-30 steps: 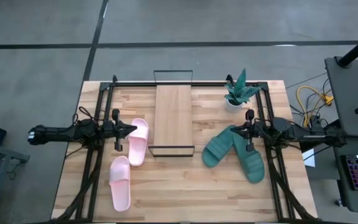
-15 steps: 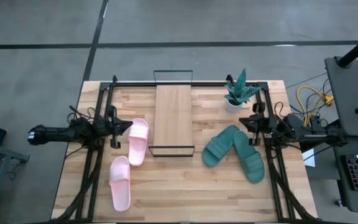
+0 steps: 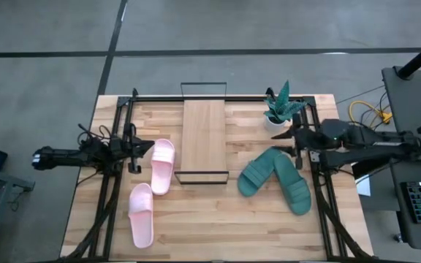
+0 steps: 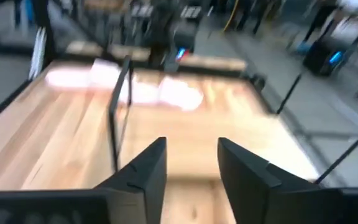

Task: Pick and place slides into the shelf
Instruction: Put the right green slides on the shelf

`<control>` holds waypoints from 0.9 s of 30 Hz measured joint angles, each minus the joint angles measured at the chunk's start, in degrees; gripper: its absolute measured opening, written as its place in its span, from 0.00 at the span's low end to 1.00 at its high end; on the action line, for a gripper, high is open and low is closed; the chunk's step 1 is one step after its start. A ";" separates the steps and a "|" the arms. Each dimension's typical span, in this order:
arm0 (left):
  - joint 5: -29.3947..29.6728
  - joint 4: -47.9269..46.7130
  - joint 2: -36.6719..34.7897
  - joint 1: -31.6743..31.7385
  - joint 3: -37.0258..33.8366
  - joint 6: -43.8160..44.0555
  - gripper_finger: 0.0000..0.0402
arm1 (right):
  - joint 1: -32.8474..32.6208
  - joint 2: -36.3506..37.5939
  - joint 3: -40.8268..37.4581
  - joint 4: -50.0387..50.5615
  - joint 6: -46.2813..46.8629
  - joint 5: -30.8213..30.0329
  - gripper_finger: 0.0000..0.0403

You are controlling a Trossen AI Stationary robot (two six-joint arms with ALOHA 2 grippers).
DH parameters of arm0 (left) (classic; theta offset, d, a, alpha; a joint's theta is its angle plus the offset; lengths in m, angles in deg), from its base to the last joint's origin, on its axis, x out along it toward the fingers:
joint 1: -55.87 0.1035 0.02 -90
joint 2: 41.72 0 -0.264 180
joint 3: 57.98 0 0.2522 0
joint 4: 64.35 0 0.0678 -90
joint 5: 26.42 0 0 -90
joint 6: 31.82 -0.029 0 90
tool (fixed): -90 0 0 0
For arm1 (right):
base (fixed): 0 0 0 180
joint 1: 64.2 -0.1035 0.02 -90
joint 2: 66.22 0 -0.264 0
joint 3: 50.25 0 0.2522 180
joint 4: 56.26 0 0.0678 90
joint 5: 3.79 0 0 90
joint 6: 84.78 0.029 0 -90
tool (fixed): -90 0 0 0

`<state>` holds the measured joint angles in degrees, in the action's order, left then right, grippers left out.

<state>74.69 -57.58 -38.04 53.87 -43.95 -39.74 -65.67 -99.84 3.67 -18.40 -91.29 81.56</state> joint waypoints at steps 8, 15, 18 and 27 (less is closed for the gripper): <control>0.07 -0.01 1.32 0.02 0.00 0.01 0.00 | -12.28 -11.08 15.51 26.99 10.05 -11.41 0.37; 0.09 -0.12 2.85 0.01 0.00 0.05 0.00 | -28.58 -17.44 23.08 39.92 24.47 -13.59 0.36; 0.07 -0.13 3.66 0.02 0.00 0.06 0.00 | -35.50 -20.39 24.57 46.07 31.36 -16.20 0.36; 0.09 -0.10 6.34 0.02 0.00 0.25 0.00 | -54.17 -32.71 23.25 57.35 55.32 -17.28 0.36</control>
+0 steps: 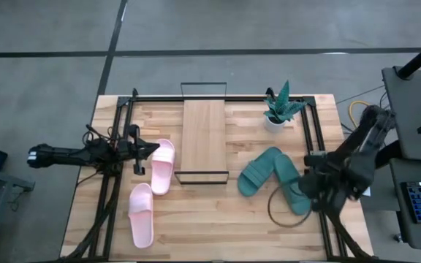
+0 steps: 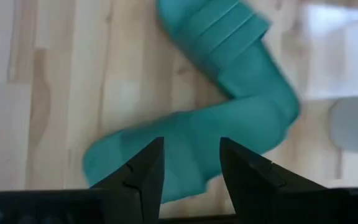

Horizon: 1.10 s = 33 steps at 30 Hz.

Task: Pick and place slides into the shelf
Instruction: Put the right green slides on the shelf

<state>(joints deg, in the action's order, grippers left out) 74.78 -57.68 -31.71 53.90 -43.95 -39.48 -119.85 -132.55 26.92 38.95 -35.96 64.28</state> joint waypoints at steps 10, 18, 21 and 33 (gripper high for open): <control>-0.01 0.12 2.39 0.00 0.00 1.46 0.00 | -13.31 -17.97 -0.89 0.14 15.50 1.09 0.34; 0.00 0.15 3.34 -0.02 0.00 1.49 0.00 | -14.70 -33.69 1.84 -0.06 14.35 1.74 0.31; -0.02 0.10 3.48 0.00 0.00 1.47 0.00 | -14.70 -38.23 2.41 0.06 13.31 1.31 0.31; -0.02 0.09 3.61 0.00 0.00 1.31 0.00 | -14.70 -45.82 2.13 3.38 13.92 -0.64 0.31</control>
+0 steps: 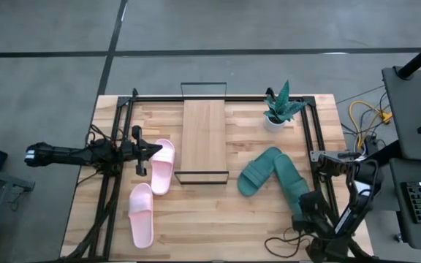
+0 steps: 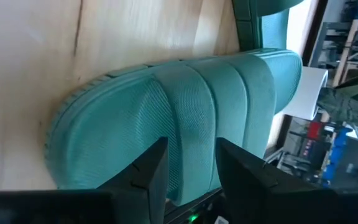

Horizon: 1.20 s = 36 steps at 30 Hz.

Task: Pick and place slides into the shelf
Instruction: Put the right green slides on the shelf

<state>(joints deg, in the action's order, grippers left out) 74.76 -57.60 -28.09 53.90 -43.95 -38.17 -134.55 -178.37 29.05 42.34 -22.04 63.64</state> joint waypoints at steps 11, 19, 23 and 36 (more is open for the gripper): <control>0.02 0.00 0.05 0.00 0.00 0.00 0.00 | 0.11 -1.25 -3.03 -0.07 5.32 -1.11 0.30; 0.01 0.00 0.22 0.00 0.00 -0.02 0.00 | 0.11 -0.94 -5.41 0.88 13.10 -2.52 0.23; 0.00 -0.02 0.22 -0.01 0.00 0.00 0.00 | 0.11 -0.94 -5.56 1.08 13.40 -1.59 0.07; 0.00 0.01 0.22 0.00 0.00 0.00 0.00 | 0.55 8.14 -1.68 5.29 16.95 -11.18 0.02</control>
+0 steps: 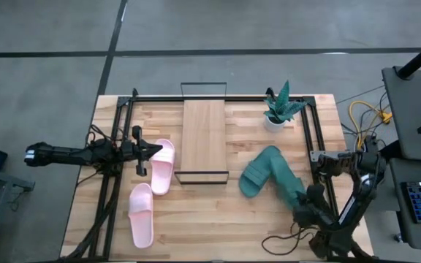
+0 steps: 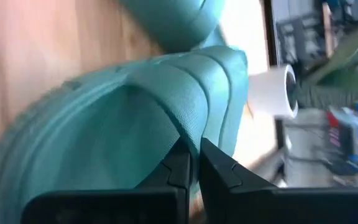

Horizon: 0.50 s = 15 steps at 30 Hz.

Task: Pick and place slides into the shelf
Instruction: Put the right green slides on the shelf

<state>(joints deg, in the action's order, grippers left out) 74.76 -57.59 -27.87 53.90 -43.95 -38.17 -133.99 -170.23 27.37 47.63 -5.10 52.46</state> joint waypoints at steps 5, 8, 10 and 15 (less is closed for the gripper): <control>0.00 -0.06 0.00 -0.02 0.00 -0.02 0.00 | 0.00 7.25 1.73 -0.16 -1.02 -9.08 0.02; -0.02 -0.01 0.00 -0.02 0.00 0.00 0.00 | 0.08 11.45 3.36 -0.19 -3.31 -11.87 0.02; -0.01 -0.03 -0.01 -0.02 0.00 -0.01 0.00 | 0.10 13.97 4.57 -0.17 -4.97 -13.64 0.02; -0.02 -0.04 0.03 -0.02 0.00 0.00 0.00 | 0.40 18.34 7.40 -0.23 -12.54 -21.17 0.02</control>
<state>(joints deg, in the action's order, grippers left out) 74.74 -57.62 -27.84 53.87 -43.95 -38.17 -133.59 -151.89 34.77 47.39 -17.64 31.29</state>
